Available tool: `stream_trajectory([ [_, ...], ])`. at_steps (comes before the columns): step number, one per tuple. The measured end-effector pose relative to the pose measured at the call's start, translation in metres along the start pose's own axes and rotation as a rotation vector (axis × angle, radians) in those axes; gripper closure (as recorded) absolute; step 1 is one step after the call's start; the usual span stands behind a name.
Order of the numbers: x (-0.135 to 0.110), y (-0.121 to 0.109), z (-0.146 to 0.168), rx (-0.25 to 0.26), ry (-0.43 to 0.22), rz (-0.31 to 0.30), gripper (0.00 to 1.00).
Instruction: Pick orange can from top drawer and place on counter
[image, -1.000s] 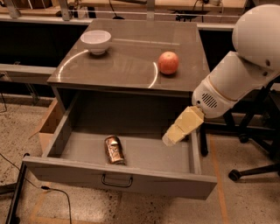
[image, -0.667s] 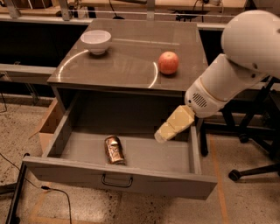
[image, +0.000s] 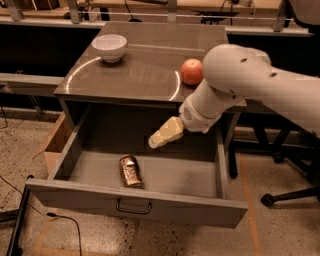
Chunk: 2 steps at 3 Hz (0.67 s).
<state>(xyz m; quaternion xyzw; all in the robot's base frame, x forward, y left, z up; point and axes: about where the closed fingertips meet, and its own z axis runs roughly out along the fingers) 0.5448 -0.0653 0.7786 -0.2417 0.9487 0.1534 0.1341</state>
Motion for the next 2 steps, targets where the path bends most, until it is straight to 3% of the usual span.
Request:
stream_trajectory([
  [1,-0.018,0.008,0.047,0.005,0.019,0.134,0.00],
  [2,-0.022,0.027,0.072,-0.023,0.065,0.219,0.00],
])
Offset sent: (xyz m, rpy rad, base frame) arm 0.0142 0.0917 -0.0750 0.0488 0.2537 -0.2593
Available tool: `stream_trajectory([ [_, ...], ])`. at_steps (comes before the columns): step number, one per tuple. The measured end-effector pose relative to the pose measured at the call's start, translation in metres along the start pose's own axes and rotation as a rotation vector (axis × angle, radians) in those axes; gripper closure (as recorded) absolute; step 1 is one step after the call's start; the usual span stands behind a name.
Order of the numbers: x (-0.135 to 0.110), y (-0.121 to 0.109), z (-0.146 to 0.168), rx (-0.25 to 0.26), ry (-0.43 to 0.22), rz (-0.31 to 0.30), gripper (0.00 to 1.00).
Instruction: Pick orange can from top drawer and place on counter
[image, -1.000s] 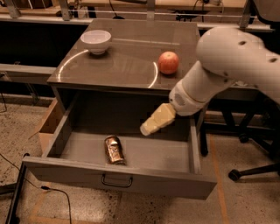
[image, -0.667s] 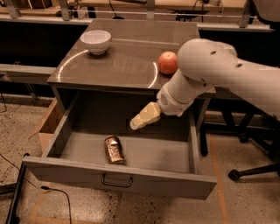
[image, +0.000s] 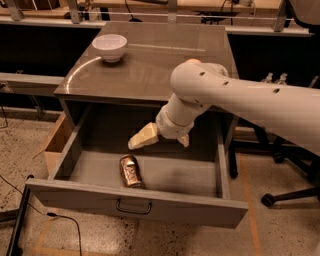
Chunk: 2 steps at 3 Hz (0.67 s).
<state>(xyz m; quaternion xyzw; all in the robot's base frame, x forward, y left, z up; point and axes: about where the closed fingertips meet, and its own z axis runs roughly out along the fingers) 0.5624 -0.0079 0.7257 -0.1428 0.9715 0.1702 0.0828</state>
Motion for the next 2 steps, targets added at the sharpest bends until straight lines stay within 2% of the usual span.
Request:
stream_trajectory([
  [1,-0.0001,0.0014,0.0012,-0.001,0.002,0.019,0.00],
  [2,0.0045,0.0106,0.0062,0.022,0.004,0.003,0.00],
])
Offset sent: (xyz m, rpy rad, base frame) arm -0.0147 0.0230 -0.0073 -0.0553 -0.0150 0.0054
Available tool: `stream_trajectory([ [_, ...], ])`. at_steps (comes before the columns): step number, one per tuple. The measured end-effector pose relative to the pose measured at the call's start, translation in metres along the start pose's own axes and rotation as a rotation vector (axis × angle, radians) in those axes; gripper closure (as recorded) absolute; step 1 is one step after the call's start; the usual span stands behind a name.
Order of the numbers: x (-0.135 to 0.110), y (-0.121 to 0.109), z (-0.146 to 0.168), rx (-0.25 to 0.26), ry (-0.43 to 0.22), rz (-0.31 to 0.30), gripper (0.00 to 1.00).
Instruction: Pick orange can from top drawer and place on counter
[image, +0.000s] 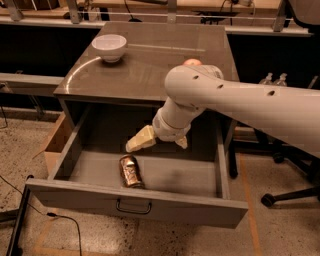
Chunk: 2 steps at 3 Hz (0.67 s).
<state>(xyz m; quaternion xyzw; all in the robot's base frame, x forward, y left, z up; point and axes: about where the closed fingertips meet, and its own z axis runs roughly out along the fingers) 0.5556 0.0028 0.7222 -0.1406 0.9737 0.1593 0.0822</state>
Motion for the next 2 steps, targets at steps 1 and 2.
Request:
stream_trajectory([
  [1,0.006,0.025,0.025,0.039,0.005,-0.055,0.00],
  [2,0.004,0.038,0.044,0.072,-0.007,-0.067,0.00],
])
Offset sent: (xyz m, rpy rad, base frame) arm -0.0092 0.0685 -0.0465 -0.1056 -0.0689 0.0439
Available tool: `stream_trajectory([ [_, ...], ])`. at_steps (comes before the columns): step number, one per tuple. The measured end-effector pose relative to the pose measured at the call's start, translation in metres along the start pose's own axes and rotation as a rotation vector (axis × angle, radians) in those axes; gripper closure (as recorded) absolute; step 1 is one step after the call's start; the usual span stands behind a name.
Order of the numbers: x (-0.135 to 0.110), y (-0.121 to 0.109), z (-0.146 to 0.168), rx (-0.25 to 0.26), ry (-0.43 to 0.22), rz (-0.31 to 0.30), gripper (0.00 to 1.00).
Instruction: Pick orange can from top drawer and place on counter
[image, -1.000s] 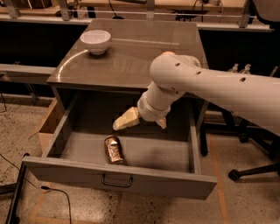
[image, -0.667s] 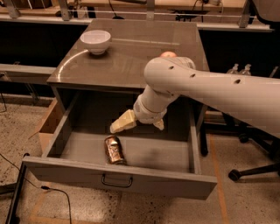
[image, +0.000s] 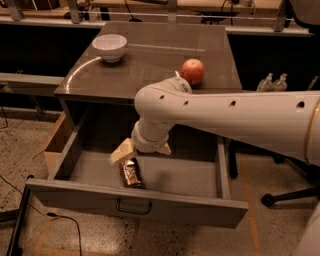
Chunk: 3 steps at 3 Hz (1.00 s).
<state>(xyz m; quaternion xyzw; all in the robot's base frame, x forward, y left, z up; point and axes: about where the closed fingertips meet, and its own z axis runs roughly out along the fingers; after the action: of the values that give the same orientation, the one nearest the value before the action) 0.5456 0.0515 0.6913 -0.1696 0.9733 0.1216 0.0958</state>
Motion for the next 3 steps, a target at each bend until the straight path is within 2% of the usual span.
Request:
stream_trajectory([
  [1,-0.007,0.011,0.018,0.018,-0.006,-0.001,0.00],
  [3,-0.004,0.023,0.053,0.076,0.004,-0.011,0.00],
])
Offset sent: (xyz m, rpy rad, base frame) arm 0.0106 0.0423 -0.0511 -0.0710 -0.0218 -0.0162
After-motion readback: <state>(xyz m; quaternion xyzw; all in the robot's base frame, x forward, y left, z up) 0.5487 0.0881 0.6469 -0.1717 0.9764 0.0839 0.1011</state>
